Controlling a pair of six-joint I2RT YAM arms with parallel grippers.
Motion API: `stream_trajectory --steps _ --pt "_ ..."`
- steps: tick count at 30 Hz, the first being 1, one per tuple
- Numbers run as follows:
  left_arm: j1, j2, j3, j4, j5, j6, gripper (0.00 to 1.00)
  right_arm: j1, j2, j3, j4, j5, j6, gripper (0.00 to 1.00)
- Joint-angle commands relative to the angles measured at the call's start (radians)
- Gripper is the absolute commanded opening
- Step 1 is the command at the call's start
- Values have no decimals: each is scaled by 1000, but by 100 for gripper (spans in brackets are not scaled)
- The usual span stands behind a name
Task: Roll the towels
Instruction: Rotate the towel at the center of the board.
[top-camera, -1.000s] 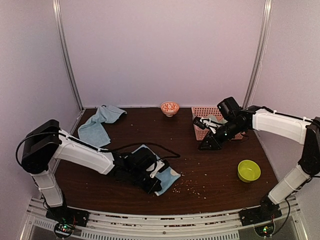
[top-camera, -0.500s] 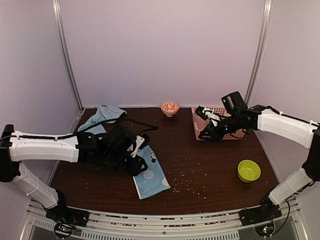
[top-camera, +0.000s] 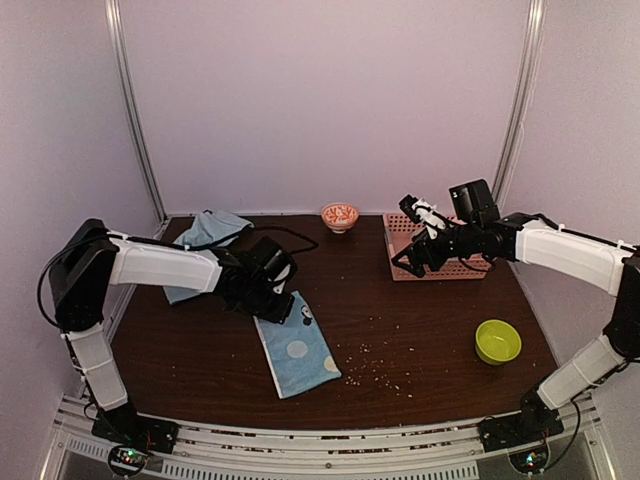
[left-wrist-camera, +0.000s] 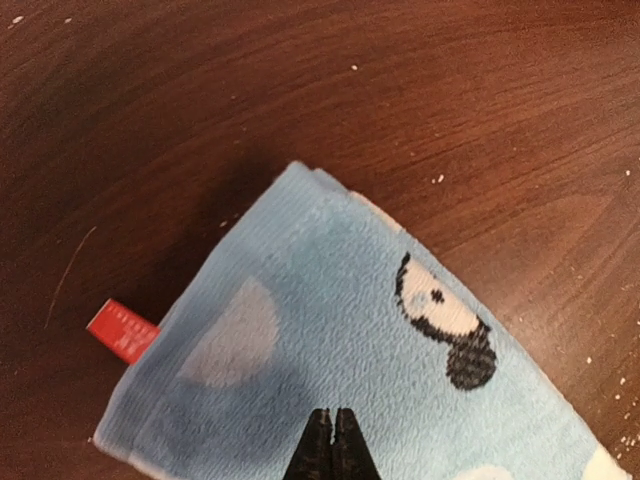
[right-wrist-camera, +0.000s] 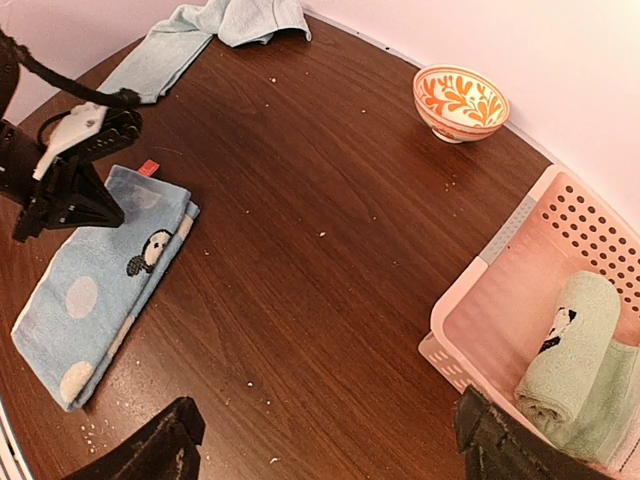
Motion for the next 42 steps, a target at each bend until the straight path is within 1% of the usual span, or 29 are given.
stream_trajectory --steps 1,4,8,11,13,15,17,18,19,23,25,27,28,29,31,34,35,37,39,42 --pt "-1 106 90 72 44 47 0 -4 -21 -17 32 -7 -9 88" --pt "-1 166 143 93 77 63 0 -3 2 -24 31 -18 -26 87" --pt "-1 230 200 106 87 104 0 -3 25 -4 5 -35 -37 85" --pt "0 245 220 110 93 127 0 -3 14 2 -10 -38 -50 84" --pt "4 237 206 137 103 155 0 -3 -9 -18 -4 -49 -60 84" --pt "7 225 207 125 103 182 0 -4 -31 -27 -2 -48 -65 84" --pt "7 172 207 83 98 214 0 -3 -46 -8 -42 -42 -72 84" --pt "7 117 185 82 105 232 0 -4 -57 2 -70 -46 -82 84" --pt "5 57 150 89 111 249 3 -4 -73 6 -95 -50 -94 84" --pt "1 -202 -7 99 104 289 41 -4 -136 -6 -162 -80 -155 85" --pt "-7 -300 -92 103 121 299 52 -3 -156 -11 -190 -117 -191 85" --pt "-26 -380 -181 104 115 302 58 5 -168 -20 -210 -157 -228 85" --pt "-40 -416 -222 101 107 305 66 14 -172 -26 -208 -159 -238 84" --pt "-54 -448 -259 103 91 306 70 31 -174 -32 -205 -156 -257 83" --pt "-77 -509 -331 116 55 296 71 76 -163 -44 -184 -112 -279 80" --pt "-92 -584 -410 135 46 289 65 180 -115 -51 -163 -7 -315 72" --pt "-99 -603 -433 141 46 285 63 229 -94 -58 -156 18 -328 67" --pt "-137 -655 -483 187 61 287 61 301 -51 -77 -138 45 -357 62" --pt "-207 -713 -545 250 35 273 61 374 -12 -101 -109 72 -383 60" --pt "-274 -763 -612 327 -3 238 59 475 51 -120 -51 124 -405 58"
